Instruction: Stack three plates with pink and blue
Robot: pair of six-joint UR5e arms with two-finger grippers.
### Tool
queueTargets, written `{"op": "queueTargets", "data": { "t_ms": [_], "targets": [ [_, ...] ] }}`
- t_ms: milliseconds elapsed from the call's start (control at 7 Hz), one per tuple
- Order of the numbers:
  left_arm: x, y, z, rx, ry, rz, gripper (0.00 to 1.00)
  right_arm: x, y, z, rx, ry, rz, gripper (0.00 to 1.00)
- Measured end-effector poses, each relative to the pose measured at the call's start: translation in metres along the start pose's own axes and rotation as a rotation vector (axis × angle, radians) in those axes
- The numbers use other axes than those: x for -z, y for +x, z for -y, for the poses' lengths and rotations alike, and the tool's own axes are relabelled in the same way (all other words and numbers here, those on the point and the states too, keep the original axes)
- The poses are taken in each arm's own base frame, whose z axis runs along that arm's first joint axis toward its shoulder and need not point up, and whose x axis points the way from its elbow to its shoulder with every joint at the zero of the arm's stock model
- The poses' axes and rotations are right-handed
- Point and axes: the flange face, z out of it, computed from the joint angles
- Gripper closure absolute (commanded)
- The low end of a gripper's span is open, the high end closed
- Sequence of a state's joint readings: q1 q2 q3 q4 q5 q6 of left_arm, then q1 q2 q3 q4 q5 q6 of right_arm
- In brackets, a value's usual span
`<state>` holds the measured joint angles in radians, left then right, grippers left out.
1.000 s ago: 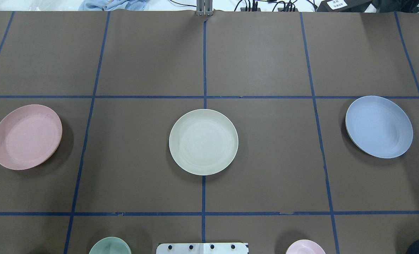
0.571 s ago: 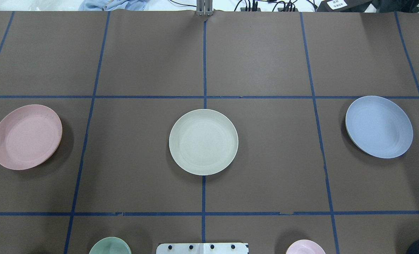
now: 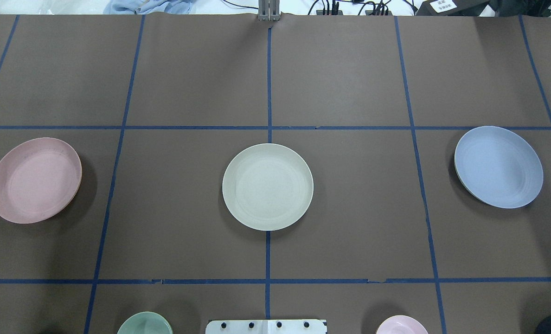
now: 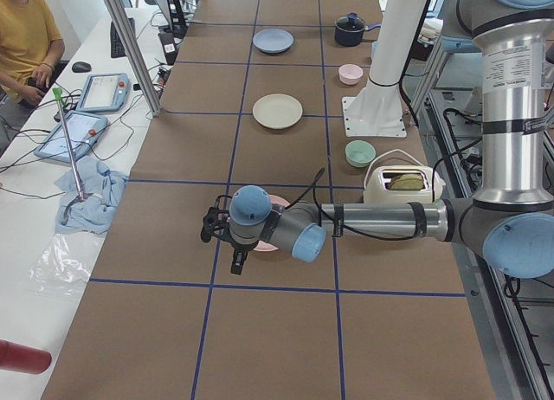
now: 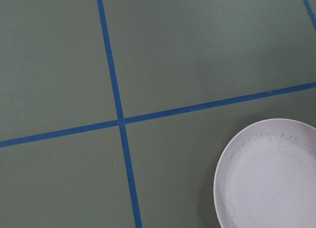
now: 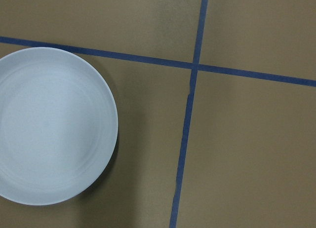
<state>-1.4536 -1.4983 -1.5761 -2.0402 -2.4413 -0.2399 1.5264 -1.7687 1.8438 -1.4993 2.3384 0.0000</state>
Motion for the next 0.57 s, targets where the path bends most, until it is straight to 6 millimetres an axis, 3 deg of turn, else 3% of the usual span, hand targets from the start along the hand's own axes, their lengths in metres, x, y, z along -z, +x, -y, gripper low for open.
{"op": "queueTargets", "data": {
  "t_ms": [286, 571],
  "targets": [
    [-0.048, 0.013, 0.021, 0.025, -0.065, -0.027, 0.01, 0.0, -0.001, 0.0, 0.002, -0.001, 0.008, 0.0],
    [-0.09, 0.044, 0.012, 0.037, -0.103, -0.063, 0.02, -0.001, -0.006, 0.002, 0.014, 0.003, 0.028, 0.0]
  ]
}}
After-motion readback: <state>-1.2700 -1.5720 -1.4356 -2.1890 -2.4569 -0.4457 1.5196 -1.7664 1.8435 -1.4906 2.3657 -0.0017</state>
